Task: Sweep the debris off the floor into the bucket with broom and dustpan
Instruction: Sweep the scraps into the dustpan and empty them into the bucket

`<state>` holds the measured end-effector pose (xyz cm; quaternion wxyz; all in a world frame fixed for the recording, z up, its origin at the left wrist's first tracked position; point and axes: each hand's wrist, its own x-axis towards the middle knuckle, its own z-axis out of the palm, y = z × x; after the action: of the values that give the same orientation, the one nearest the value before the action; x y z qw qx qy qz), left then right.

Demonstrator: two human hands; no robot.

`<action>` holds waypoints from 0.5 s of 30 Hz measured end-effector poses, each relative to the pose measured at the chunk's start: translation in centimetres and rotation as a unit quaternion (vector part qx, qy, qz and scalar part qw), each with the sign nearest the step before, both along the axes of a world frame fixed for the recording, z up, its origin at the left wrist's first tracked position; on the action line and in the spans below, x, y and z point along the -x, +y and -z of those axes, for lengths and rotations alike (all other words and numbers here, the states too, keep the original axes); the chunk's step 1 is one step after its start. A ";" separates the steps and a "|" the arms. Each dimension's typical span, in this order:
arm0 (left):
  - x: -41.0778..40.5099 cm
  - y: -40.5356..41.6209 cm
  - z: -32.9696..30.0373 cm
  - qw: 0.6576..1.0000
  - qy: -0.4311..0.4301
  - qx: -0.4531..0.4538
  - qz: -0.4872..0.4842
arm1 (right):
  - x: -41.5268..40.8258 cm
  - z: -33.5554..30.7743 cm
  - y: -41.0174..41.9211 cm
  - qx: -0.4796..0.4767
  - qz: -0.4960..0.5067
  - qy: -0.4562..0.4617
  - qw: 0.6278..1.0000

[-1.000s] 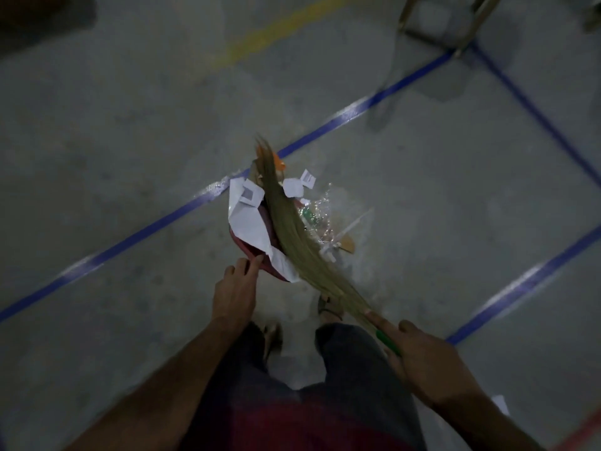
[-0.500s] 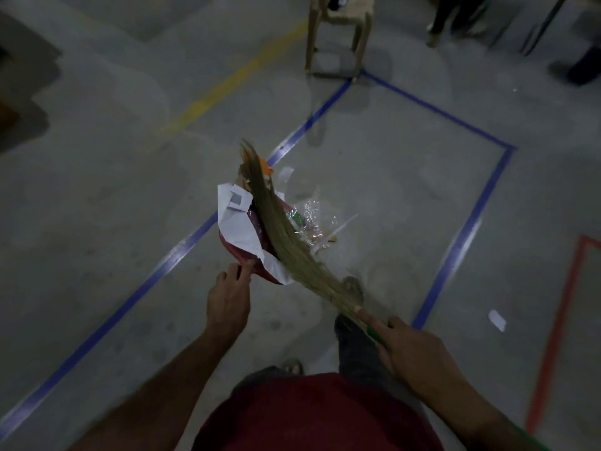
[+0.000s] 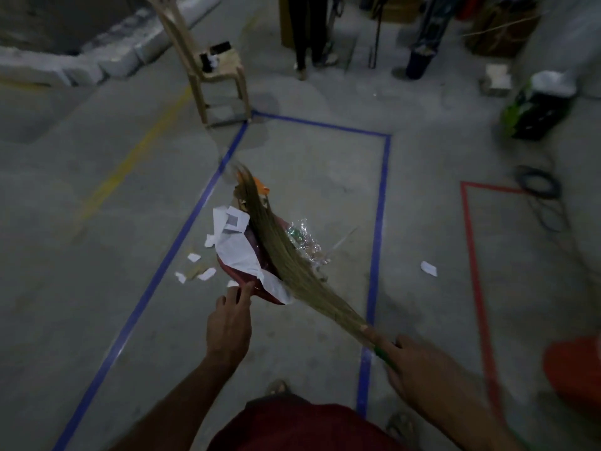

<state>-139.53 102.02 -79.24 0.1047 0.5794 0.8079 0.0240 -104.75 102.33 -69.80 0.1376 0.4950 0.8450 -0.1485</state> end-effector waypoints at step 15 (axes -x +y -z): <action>-40.1 5.9 0.0 0.964 -0.055 -0.022 0.258 | -35.4 -1.3 -10.6 -0.025 0.306 0.073 0.949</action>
<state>-99.45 107.91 -79.22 0.1387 0.7684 0.6231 0.0455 -69.35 91.69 -68.54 0.0112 0.7212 0.6637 -0.1979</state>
